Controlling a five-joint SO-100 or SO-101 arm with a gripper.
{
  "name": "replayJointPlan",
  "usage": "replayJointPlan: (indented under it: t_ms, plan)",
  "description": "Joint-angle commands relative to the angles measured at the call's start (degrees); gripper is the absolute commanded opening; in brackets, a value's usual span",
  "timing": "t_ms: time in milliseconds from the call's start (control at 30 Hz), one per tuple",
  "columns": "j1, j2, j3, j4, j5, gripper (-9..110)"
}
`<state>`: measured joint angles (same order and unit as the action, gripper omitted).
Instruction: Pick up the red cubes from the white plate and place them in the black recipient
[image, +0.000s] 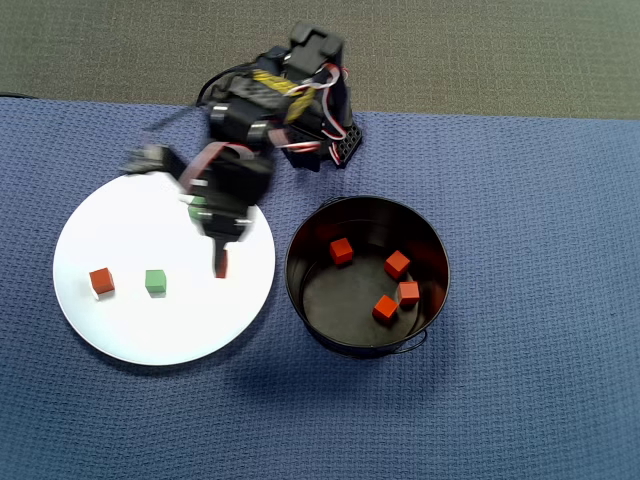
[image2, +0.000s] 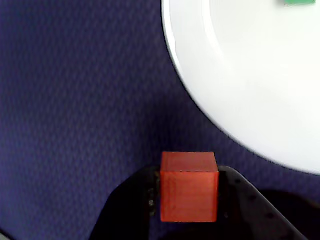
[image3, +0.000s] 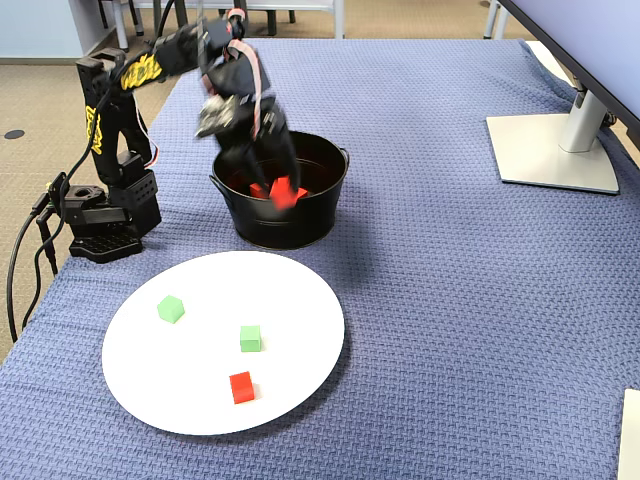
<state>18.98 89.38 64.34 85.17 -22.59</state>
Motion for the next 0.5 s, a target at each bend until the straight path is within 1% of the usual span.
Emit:
replayJointPlan:
  t_ms: [0,33,67,100,133,200,267,400,467]
  plan:
    - [-13.45,10.55,7.38,-2.64,5.89,0]
    - [-16.61,11.95,9.14,-2.11,6.33,7]
    - [-19.78,12.74,10.55,-0.97,5.62,18]
    - [-22.5,13.18,11.6,0.44,3.78,33]
    - [-23.91,13.89,12.74,1.05,2.37,43]
    - [-21.53,16.0,13.89,-0.26,1.85,47]
    - [-14.77,16.35,12.57,-1.41,0.35,47]
    - [0.7,14.41,13.01,-3.87,-7.12,46]
    - [8.0,11.78,14.24,-7.91,-11.51,45]
